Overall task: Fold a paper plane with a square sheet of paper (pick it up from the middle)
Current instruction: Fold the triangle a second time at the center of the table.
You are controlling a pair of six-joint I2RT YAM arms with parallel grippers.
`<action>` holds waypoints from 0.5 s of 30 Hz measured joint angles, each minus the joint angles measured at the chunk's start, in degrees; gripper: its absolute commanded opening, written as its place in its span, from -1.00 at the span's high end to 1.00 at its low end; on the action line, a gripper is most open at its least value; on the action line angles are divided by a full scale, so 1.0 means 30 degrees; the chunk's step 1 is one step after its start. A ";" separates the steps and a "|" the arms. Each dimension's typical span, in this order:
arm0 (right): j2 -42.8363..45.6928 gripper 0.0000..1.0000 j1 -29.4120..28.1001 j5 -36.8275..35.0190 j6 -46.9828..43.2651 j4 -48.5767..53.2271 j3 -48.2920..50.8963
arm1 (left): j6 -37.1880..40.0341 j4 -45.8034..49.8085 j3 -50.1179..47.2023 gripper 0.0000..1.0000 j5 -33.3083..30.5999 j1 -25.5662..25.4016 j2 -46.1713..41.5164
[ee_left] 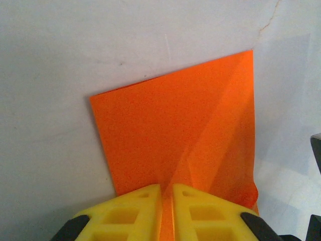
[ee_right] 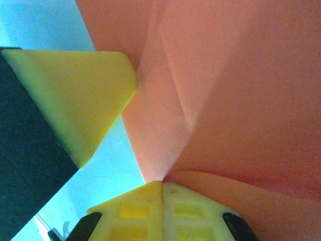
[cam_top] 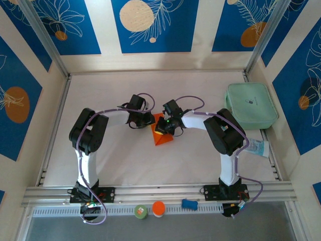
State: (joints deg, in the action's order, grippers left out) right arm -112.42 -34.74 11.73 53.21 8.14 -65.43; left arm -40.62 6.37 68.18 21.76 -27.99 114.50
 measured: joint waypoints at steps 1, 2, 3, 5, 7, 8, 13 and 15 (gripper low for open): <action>0.0000 1.00 0.0000 0.0000 0.0000 0.0000 0.0000 | 0.0000 0.0000 0.0000 0.68 0.0000 0.0000 0.0000; -0.0007 1.00 0.0000 -0.0007 0.0007 0.0007 0.0000 | 0.0000 0.0000 0.0000 0.68 0.0000 0.0000 0.0000; -0.0036 1.00 0.0000 -0.0007 0.0007 0.0007 0.0000 | 0.0000 0.0000 0.0000 0.68 0.0000 0.0000 0.0000; -0.0117 1.00 0.0000 -0.0022 0.0015 0.0007 0.0000 | 0.0000 0.0000 0.0000 0.68 0.0000 0.0000 0.0000; -0.0160 1.00 0.0000 -0.0007 0.0095 0.0007 0.0000 | 0.0000 0.0000 0.0000 0.68 0.0000 0.0000 0.0000; -0.0175 1.00 0.0000 0.0000 0.0138 0.0007 0.0000 | 0.0000 0.0000 0.0000 0.68 0.0000 0.0000 0.0000; -0.0182 1.00 0.0000 0.0000 0.0226 0.0015 0.0000 | 0.0000 0.0000 0.0000 0.68 0.0000 0.0000 0.0000; -0.0189 1.00 0.0051 0.0007 0.0284 0.0022 0.0000 | 0.0000 0.0000 0.0000 0.68 0.0000 0.0000 0.0000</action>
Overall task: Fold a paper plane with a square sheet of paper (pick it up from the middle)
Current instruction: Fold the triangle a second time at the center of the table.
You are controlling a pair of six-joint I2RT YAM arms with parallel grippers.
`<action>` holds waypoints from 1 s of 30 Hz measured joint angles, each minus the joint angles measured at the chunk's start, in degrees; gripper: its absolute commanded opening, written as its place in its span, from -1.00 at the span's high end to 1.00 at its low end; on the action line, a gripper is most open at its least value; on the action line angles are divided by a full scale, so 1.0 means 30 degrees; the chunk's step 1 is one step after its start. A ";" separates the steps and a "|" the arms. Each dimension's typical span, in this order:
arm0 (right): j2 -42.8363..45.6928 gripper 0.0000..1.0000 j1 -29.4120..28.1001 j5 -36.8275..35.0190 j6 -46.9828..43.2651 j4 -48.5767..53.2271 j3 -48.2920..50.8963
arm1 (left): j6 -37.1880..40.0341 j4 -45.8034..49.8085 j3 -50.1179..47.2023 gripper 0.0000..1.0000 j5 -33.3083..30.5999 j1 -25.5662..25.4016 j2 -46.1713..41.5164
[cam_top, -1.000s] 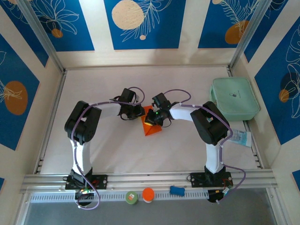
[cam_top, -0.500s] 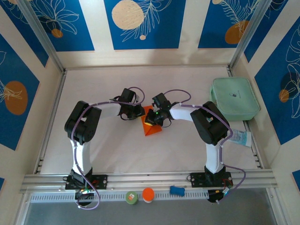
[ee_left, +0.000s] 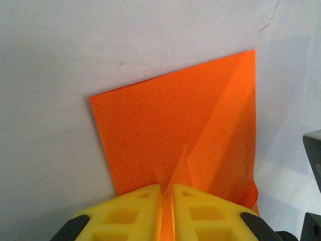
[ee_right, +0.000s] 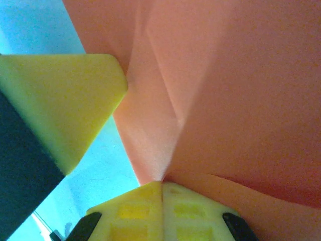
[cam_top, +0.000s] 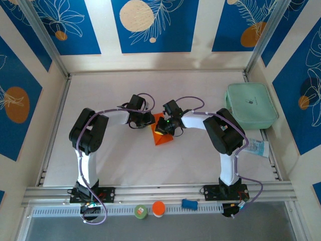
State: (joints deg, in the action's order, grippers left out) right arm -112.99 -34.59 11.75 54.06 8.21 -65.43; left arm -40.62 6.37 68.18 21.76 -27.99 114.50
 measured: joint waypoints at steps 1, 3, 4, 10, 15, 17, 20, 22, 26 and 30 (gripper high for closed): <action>-0.0022 1.00 0.0000 0.0007 0.0007 -0.0007 -0.0007 | 0.0000 0.0007 0.0000 0.67 0.0000 0.0000 0.0000; -0.0022 0.98 0.0000 0.0051 0.0015 0.0022 -0.0022 | 0.0000 0.0007 0.0000 0.66 0.0000 0.0007 0.0000; -0.0029 0.94 0.0000 0.0066 0.0015 0.0022 -0.0022 | -0.0007 0.0007 0.0000 0.65 0.0000 0.0029 0.0000; -0.0095 0.66 0.0000 0.0117 0.0117 -0.0029 -0.0029 | -0.0525 0.0211 0.0007 0.49 0.0015 0.0277 -0.0226; -0.0124 0.46 0.0000 0.0372 0.0262 -0.0189 -0.0117 | -0.1115 0.0903 0.0000 0.37 -0.0466 0.1202 -0.1144; -0.0131 0.38 0.0000 0.0488 0.0313 -0.0284 -0.0160 | -0.1421 0.0867 -0.0073 0.35 -0.0699 0.1770 -0.1916; -0.0131 0.32 0.0000 0.0619 0.0357 -0.0379 -0.0189 | -0.1836 0.0597 -0.0634 0.33 -0.0896 0.2317 -0.3264; -0.0131 0.29 0.0007 0.0678 0.0364 -0.0423 -0.0197 | -0.2025 0.0357 -0.1151 0.33 -0.0954 0.2528 -0.4036; -0.0146 0.26 0.0036 0.0831 0.0364 -0.0510 -0.0197 | -0.2637 -0.0474 -0.2543 0.33 -0.0714 0.2484 -0.4976; -0.0160 0.27 0.0109 0.1042 0.0364 -0.0627 -0.0153 | -0.3344 -0.1151 -0.3861 0.40 -0.0226 0.2280 -0.5151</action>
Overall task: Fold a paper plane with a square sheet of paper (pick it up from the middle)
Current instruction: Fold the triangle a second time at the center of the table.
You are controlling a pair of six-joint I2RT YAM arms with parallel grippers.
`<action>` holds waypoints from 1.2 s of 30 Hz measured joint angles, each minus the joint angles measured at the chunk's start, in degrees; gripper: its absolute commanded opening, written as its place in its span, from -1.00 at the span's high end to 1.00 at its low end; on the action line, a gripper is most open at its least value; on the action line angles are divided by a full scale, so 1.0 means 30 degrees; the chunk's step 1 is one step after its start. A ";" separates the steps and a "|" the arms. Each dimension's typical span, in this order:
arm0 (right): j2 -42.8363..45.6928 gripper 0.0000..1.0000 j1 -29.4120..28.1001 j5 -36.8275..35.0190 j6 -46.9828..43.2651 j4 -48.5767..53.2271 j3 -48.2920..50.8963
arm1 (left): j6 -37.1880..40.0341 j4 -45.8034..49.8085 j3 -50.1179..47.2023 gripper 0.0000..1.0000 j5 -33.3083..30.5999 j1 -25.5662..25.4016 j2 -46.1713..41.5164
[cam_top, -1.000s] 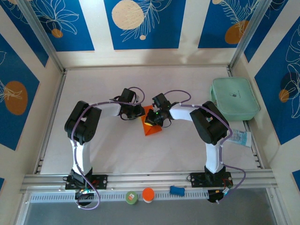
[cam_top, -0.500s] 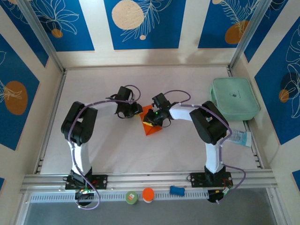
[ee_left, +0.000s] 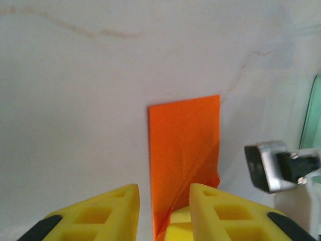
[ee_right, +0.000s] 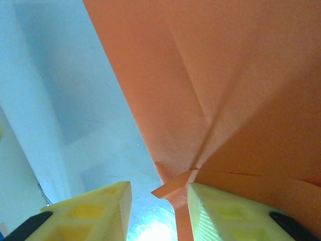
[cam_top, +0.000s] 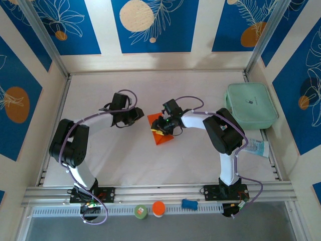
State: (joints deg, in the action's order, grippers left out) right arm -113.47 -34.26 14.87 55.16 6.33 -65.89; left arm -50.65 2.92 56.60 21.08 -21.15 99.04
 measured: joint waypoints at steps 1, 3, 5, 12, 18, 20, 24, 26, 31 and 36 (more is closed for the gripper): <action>0.0000 0.28 0.0051 0.0095 -0.0007 -0.0131 0.0066 | -0.0117 -0.0117 -0.0299 0.42 0.0102 -0.0117 0.0000; 0.0000 0.29 0.0153 0.0342 -0.0015 -0.0510 0.0270 | -0.0393 -0.0233 -0.0714 0.44 0.0284 -0.0393 0.0000; 0.0000 0.31 0.0313 0.0721 -0.0029 -0.1005 0.0525 | -0.0634 -0.0415 -0.1086 0.46 0.0459 -0.0692 -0.0007; 0.0000 0.40 0.0736 0.1705 -0.0306 -0.2200 0.1158 | -0.1333 -0.1188 -0.1829 0.54 0.0831 -0.1246 -0.0029; -0.0058 0.59 0.0882 0.1887 -0.0430 -0.2484 0.1428 | -0.1770 -0.1785 -0.1872 0.60 0.0984 -0.1778 -0.0029; -0.0095 0.65 0.0918 0.1887 -0.0481 -0.2477 0.1464 | -0.1931 -0.1974 -0.1902 0.63 0.1042 -0.1974 -0.0029; -0.0146 0.77 0.0933 0.1814 -0.0568 -0.2353 0.1472 | -0.2186 -0.2368 -0.1938 0.68 0.1137 -0.2288 0.0007; -0.0168 0.83 0.0954 0.1683 -0.0583 -0.2244 0.1472 | -0.2324 -0.2579 -0.1938 0.71 0.1202 -0.2463 0.0117; -0.0219 0.96 0.0969 0.1683 -0.0736 -0.2135 0.1435 | -0.2535 -0.2776 -0.1931 0.80 0.1268 -0.2834 0.0692; -0.0255 0.99 0.0969 0.1683 -0.0743 -0.1916 0.1319 | -0.2521 -0.2674 -0.1807 0.85 0.1173 -0.3031 0.1209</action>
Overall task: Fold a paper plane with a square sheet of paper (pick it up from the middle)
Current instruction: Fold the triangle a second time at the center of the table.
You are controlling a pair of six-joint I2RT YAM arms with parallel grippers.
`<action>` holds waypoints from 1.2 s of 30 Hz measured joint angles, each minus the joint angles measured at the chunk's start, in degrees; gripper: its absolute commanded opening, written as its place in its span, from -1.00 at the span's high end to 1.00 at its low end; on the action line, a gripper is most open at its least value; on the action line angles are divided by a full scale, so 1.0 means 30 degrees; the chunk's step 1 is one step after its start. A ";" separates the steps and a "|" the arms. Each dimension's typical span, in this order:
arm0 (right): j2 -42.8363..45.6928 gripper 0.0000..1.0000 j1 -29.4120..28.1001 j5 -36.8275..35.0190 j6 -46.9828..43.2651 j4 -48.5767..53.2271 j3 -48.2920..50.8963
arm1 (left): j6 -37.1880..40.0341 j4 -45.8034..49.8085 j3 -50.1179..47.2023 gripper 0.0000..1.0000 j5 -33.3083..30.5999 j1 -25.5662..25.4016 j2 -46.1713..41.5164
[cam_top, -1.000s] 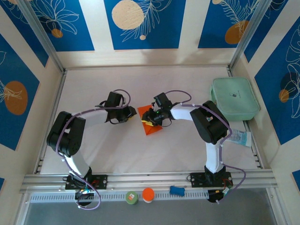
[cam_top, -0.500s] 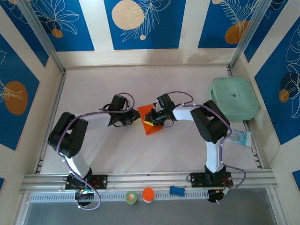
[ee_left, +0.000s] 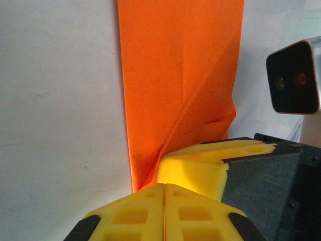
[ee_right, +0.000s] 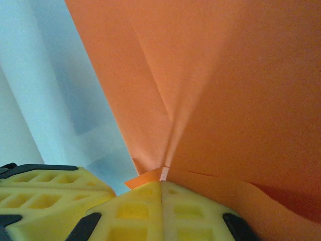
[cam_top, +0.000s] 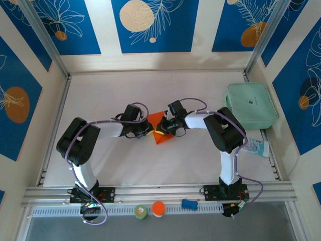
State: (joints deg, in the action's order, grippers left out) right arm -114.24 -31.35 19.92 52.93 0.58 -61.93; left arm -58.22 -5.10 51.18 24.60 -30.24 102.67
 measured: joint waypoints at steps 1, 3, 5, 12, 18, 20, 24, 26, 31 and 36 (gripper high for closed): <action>0.0000 0.99 0.0000 0.0000 0.0000 0.0029 -0.0036 | 0.0015 0.0058 0.0087 0.85 -0.0109 -0.0051 0.0066; -0.0029 0.99 -0.0007 0.0000 0.0000 0.0109 -0.0087 | 0.0066 0.0233 0.0335 0.86 -0.0306 -0.0153 0.0146; -0.0036 1.00 -0.0007 0.0000 0.0000 0.0160 -0.0109 | 0.0117 0.0525 0.0678 0.87 -0.0576 -0.0291 0.0197; -0.0036 1.00 -0.0007 0.0000 0.0000 0.0168 -0.0117 | 0.0729 0.1763 0.1486 0.91 -0.1770 -0.0692 0.0328; -0.0036 1.00 -0.0007 0.0000 0.0000 0.0175 -0.0117 | 0.1100 0.2506 0.1989 0.92 -0.2455 -0.0860 0.0772; -0.0036 1.00 -0.0007 0.0000 0.0007 0.0168 -0.0117 | 0.1253 0.2790 0.2171 0.93 -0.2710 -0.0882 0.0896; -0.0036 1.00 -0.0007 0.0007 0.0007 0.0168 -0.0117 | 0.1581 0.3417 0.2324 0.94 -0.3249 -0.0991 0.1093; -0.0036 0.99 -0.0007 0.0015 0.0015 0.0160 -0.0117 | 0.1734 0.3599 0.2368 0.94 -0.3410 -0.1042 0.1144; -0.0036 0.99 -0.0007 0.0029 0.0022 0.0168 -0.0131 | 0.2076 0.4022 0.2623 0.96 -0.3752 -0.1151 0.1217; -0.0022 0.96 0.0022 0.0168 0.0160 0.0168 -0.0197 | 0.2390 0.4459 0.2849 0.97 -0.4051 -0.1239 0.1239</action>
State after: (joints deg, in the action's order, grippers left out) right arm -114.30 -31.29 20.43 53.41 1.08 -62.52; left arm -51.05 8.27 59.72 12.45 -33.95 106.39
